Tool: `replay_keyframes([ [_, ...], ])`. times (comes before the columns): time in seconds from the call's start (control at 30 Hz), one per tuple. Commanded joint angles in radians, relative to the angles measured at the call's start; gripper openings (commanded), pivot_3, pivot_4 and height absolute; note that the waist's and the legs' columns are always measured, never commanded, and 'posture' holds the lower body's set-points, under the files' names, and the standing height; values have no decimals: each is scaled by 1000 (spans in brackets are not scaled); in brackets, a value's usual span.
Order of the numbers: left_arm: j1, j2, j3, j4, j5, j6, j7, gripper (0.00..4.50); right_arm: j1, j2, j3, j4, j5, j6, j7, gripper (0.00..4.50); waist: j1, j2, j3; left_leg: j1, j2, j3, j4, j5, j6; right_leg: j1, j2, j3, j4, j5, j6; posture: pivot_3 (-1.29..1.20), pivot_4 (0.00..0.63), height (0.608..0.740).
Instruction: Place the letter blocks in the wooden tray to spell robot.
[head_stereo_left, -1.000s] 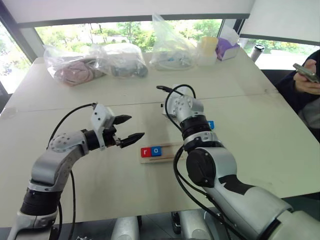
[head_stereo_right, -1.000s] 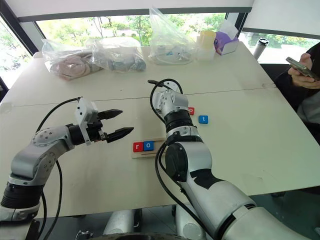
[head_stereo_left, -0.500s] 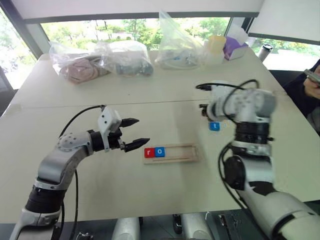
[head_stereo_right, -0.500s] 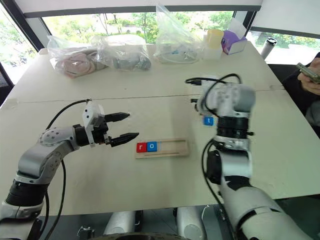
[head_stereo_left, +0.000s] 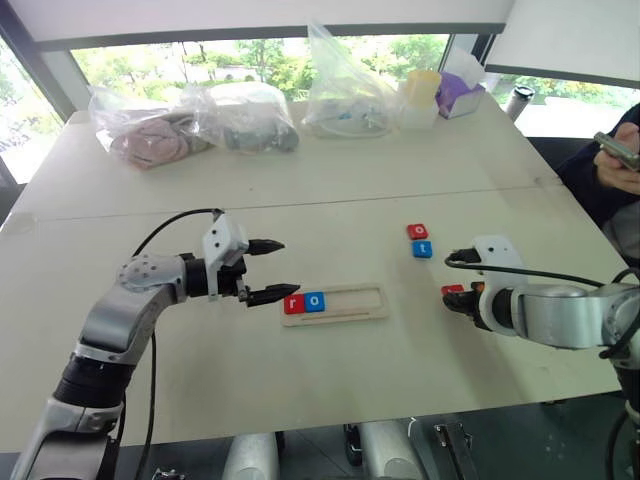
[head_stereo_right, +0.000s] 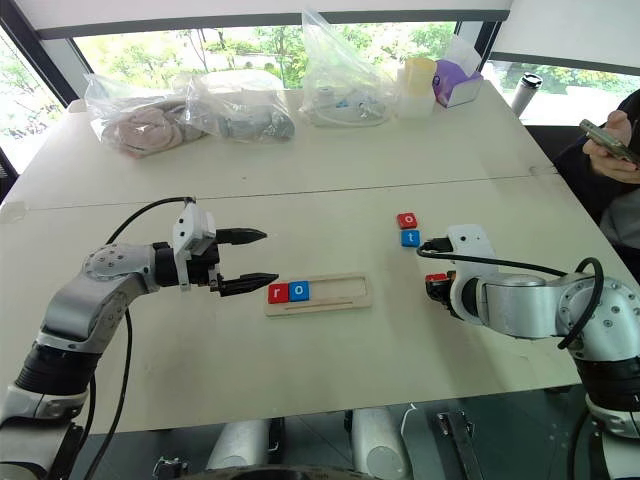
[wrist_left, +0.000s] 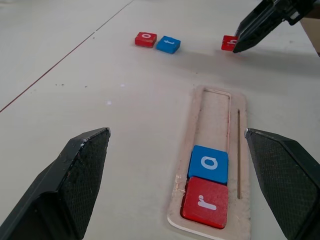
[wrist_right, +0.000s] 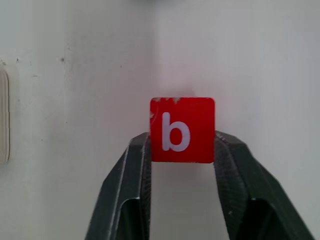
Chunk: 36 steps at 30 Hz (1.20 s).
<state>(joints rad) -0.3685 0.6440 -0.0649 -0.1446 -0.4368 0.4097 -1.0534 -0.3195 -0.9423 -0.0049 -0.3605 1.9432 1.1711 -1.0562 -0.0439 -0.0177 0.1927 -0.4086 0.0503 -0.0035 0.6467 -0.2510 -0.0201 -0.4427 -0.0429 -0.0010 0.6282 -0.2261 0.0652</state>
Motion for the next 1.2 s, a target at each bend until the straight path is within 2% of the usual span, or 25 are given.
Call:
replay_keyframes([
  [0.03, -24, 1, 6, -4, 4, -17, -10, 4500, 14, -22, 34, -62, 29, -109, -38, 1125, 3, 0, 0, 0, 0, 0, 0, 0, 0, 0, 0, 0, 0, 0, 0, 0, 150, 740],
  [0.27, -9, 2, 9, -34, 3, 1, -2, 4500, 15, -18, 108, -54, 29, -171, -60, 1125, 21, 0, 0, -2, 0, 0, 0, 0, 0, 0, 0, 0, -2, 2, -3, 0, 150, 740],
  [0.33, -2, 5, 11, -44, 1, 8, 0, 4500, 7, -25, 121, -48, 29, -168, -52, 2167, 27, 0, 0, -2, 0, 0, -1, 0, 0, 0, 0, 0, -2, 2, -3, 0, 150, 740],
  [0.37, 2, 8, 14, -49, -2, 12, 0, 4500, 2, -34, 126, -47, 29, -164, -44, 2478, 29, 0, 0, -2, 0, 0, -1, 0, 0, 0, 0, 0, -2, 2, -3, 0, 150, 740],
  [0.47, 14, 17, 24, -65, -7, 24, -2, 4500, -93, -157, 151, -16, 21, -43, 69, 3974, 31, 3, 2, -2, 0, 0, 0, 0, 0, 0, 0, 0, -2, 2, -3, 0, 150, 740],
  [0.5, 18, 21, 25, -70, -8, 27, -5, 4500, -139, -196, 149, -16, -24, 18, 178, 4462, 31, 3, 2, -2, 0, 1, 0, 0, 0, -1, -1, 1, -2, 2, -3, 0, 150, 740],
  [0.53, 22, 25, 27, -73, -9, 28, -7, 4500, -169, -220, 150, -17, -57, 56, 257, 4462, 31, 3, 2, -2, -1, 2, 0, 0, 0, 0, -2, 1, -2, 2, -3, 0, 150, 740],
  [0.63, 34, 42, 34, -88, -20, 33, -26, 4500, -234, -309, 143, -134, -363, 85, 707, 4462, 33, 3, 1, -2, 0, 1, 1, 0, 0, -1, -1, 1, -3, 1, -2, 0, 150, 740],
  [0.7, 43, 57, 41, -97, -33, 35, -49, 4500, -166, -463, 172, -211, -680, -129, 1170, 4462, 35, 4, 2, -2, 0, 0, -2, 0, 0, -1, -1, 0, -5, 1, -2, 0, 150, 740],
  [0.73, 46, 64, 44, -100, -38, 31, -58, 4500, -109, -533, 188, -218, -839, -269, 1354, 4462, 40, 4, 2, -3, 0, 0, -3, 0, 0, -1, -1, -1, -6, 0, -1, 0, 150, 740],
  [0.77, 49, 68, 46, -100, -42, 27, -65, 4500, -61, -574, 190, -210, -950, -374, 1479, 4462, 42, 4, 2, -3, 0, 0, -4, 0, 0, -1, -1, -1, -7, 0, -1, 0, 150, 740],
  [0.8, 50, 71, 51, -102, -51, 26, -73, 4500, -14, -595, 215, -150, -1090, -509, 1564, 4462, 39, 4, 1, -3, 0, 0, -4, -1, 1, -1, -1, -2, -9, -2, 2, 0, 150, 740],
  [0.9, 53, 81, 60, -99, -57, 22, -85, 4500, 81, -602, 253, -6, -1377, -783, 1741, 4462, 33, 4, 1, -3, 0, 3, -2, -1, 0, 1, -2, -1, -11, -1, 3, 0, 150, 740],
  [1.1, 66, 96, 72, -104, -53, 4, -106, 4500, 155, -470, 221, 174, -1555, -1031, 1954, 4462, 31, 4, 1, -2, -1, 7, 0, -1, 0, 1, -3, 2, -9, 0, 3, 0, 150, 740],
  [1.2, 70, 99, 75, -105, -53, 0, -106, 4500, 141, -393, 199, 216, -1570, -1028, 2002, 4462, 31, 4, 1, -1, 0, 7, 1, -1, 0, 1, -2, 2, -7, 0, 3, 0, 150, 740],
])
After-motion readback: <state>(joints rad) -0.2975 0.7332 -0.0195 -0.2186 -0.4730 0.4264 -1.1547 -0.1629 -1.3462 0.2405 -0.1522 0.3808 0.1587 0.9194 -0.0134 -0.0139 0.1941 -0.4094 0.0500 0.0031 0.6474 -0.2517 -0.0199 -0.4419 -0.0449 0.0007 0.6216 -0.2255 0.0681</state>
